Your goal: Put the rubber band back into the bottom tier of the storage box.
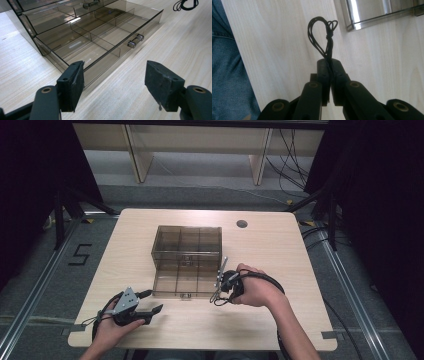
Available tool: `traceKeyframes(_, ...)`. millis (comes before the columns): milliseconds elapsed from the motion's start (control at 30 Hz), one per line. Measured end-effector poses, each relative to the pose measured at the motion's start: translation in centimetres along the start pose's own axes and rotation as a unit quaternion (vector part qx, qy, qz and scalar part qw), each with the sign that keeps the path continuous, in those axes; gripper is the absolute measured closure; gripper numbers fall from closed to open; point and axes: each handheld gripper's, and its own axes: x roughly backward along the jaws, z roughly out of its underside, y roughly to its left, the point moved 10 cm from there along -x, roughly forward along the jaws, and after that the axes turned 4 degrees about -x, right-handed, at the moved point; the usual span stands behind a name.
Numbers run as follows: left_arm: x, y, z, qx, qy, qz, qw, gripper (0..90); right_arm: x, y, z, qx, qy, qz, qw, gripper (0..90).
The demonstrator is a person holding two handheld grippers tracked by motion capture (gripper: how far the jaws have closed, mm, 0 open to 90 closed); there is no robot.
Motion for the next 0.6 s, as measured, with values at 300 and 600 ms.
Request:
traceKeyframes(300, 0.0, 0.0, 0.0, 0.001, -0.003, 0.000, 1.0000, 31.6, 0.6, -0.2, -0.7, -0.018, 0.004, 0.005, 0.9998, 87.8)
traceKeyframes(600, 0.0, 0.0, 0.0, 0.001, -0.003, 0.001, 1.0000, 31.6, 0.6, -0.5, -1.2, -0.012, 0.005, 0.001, 0.9999, 87.8)
